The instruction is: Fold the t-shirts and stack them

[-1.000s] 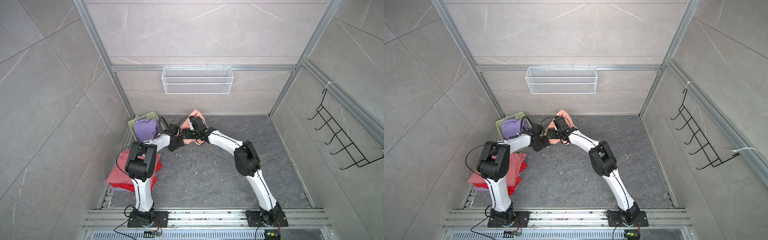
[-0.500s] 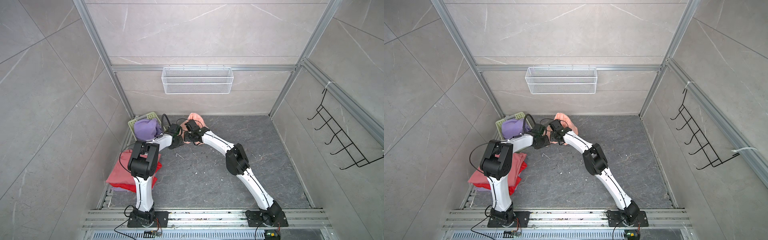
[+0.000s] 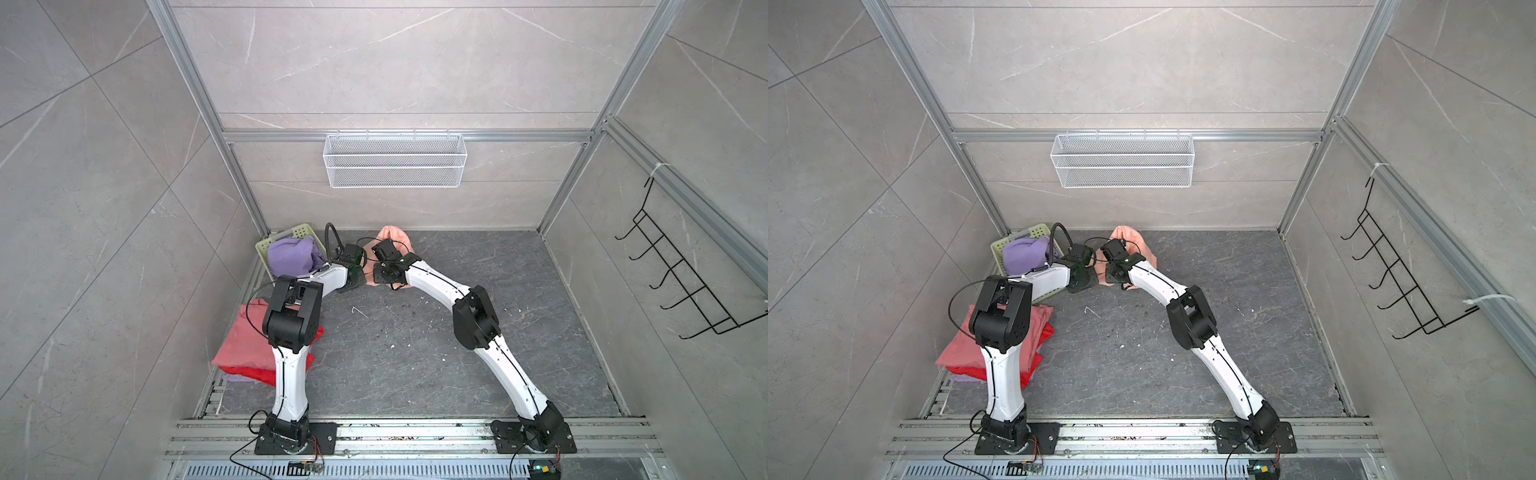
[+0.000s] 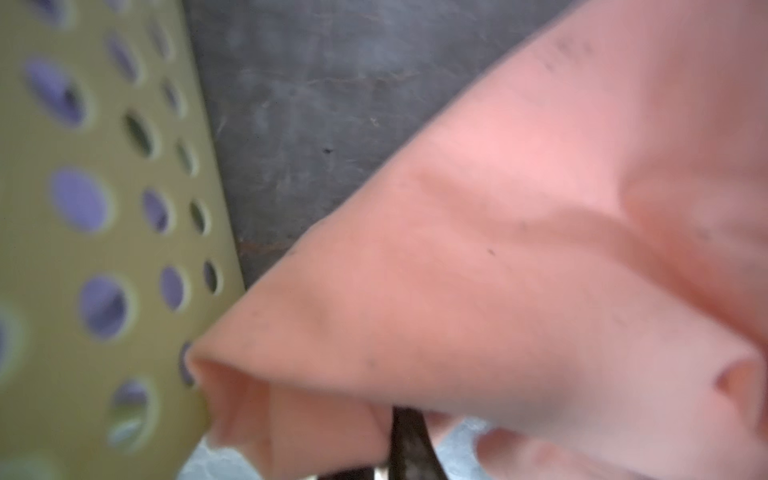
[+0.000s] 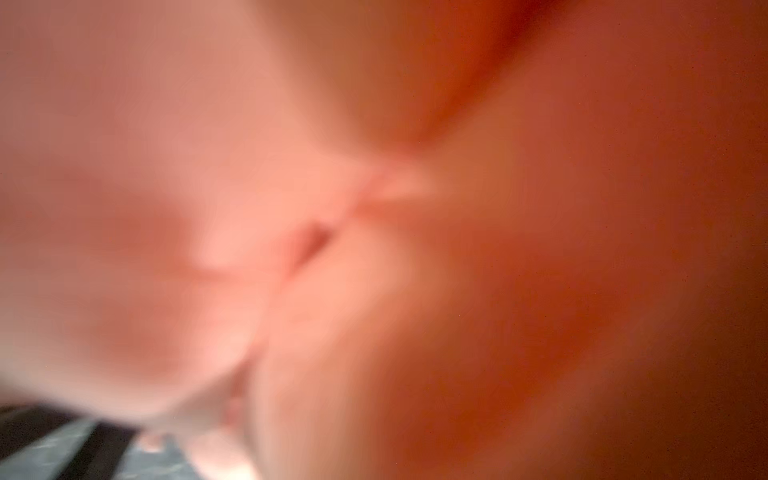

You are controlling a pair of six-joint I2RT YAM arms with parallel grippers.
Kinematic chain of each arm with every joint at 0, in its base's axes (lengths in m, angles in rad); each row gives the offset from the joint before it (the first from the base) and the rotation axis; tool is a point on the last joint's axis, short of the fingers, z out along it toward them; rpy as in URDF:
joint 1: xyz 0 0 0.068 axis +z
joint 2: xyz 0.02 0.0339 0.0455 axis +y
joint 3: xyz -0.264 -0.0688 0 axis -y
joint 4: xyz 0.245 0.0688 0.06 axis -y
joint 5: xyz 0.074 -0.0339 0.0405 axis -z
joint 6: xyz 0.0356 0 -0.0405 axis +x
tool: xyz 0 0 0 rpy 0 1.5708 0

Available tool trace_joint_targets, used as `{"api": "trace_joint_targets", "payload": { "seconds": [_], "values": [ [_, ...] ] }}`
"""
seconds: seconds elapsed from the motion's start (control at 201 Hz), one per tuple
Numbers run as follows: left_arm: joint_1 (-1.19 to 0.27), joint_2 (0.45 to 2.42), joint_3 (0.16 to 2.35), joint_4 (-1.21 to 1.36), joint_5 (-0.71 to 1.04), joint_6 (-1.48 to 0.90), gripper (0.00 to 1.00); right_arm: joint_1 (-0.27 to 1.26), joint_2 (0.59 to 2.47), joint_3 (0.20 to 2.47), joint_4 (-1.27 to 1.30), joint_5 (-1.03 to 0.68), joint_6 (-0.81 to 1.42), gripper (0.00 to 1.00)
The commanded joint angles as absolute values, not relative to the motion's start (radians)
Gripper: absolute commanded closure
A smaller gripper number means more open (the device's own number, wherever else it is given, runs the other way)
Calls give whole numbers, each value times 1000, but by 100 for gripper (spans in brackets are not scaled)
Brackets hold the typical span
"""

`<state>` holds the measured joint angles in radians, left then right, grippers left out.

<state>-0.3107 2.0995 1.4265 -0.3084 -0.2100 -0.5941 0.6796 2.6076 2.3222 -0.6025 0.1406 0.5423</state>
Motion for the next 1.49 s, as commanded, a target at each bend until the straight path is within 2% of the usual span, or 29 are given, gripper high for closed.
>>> {"api": "trace_joint_targets", "payload": {
  "seconds": [0.0,0.244,0.453,0.518,0.617,0.702,0.782,1.115,1.489],
  "values": [
    [-285,2120,1365,-426,-209,-596,100,637,2451,2185,-546,192,532,92],
    [-279,1905,1272,-350,-71,-530,100,580,2157,1833,-384,218,504,93],
    [-279,1714,1207,-336,154,-511,100,515,1918,1563,-313,212,514,91],
    [-279,1687,1199,-344,186,-531,100,509,1864,1527,-317,176,511,82],
    [-279,1669,1189,-335,207,-558,100,517,1817,1475,-282,46,544,56],
    [-279,1677,1193,-328,219,-575,100,552,1825,1456,-235,-40,567,44],
    [-279,1692,1206,-344,225,-594,100,606,1859,1477,-200,-71,555,40],
    [-279,1720,1306,-444,260,-592,100,705,2071,1592,-198,-87,612,38],
    [-278,1684,1342,-509,298,-574,100,736,2186,1639,-149,-33,673,38]
  ]
}}
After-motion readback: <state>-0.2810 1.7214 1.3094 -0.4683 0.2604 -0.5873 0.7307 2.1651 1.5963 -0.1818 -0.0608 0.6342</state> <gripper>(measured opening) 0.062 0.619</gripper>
